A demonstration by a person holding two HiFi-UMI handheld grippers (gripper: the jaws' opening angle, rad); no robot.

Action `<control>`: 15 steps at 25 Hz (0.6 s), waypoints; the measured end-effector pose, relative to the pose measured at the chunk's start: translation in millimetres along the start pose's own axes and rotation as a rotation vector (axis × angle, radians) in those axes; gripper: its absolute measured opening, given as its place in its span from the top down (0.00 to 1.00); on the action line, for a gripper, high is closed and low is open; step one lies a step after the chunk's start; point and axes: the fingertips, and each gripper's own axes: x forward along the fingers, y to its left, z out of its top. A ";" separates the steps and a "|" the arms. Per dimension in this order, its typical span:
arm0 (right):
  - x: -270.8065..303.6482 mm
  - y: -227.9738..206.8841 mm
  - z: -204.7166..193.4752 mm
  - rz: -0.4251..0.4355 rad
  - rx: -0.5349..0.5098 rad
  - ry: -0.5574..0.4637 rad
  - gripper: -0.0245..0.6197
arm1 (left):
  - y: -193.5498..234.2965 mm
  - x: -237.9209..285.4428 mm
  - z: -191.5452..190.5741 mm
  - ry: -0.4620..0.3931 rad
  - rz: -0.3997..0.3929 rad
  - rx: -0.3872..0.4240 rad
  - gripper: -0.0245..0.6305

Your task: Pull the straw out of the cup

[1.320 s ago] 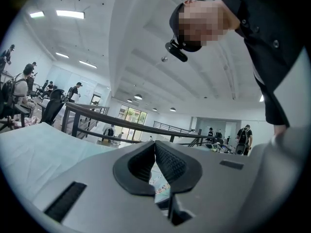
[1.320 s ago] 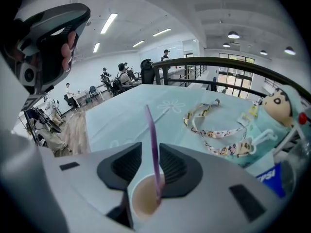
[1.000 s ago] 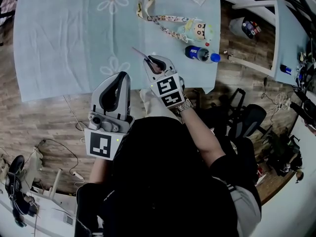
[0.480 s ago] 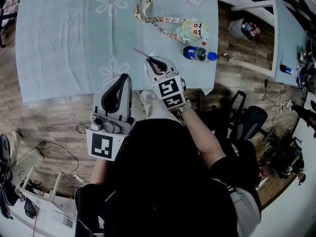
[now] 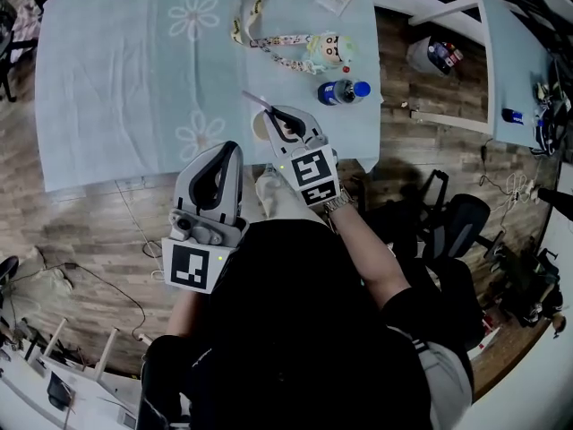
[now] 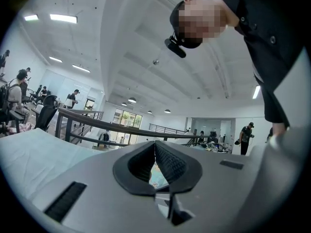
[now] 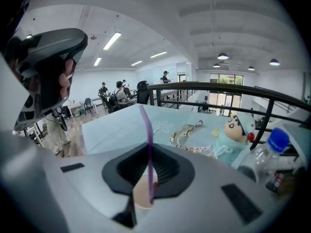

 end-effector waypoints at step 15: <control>-111.4 0.3 59.9 -0.047 0.044 -0.266 0.91 | -65.4 -23.5 12.5 -0.055 -0.062 0.059 0.94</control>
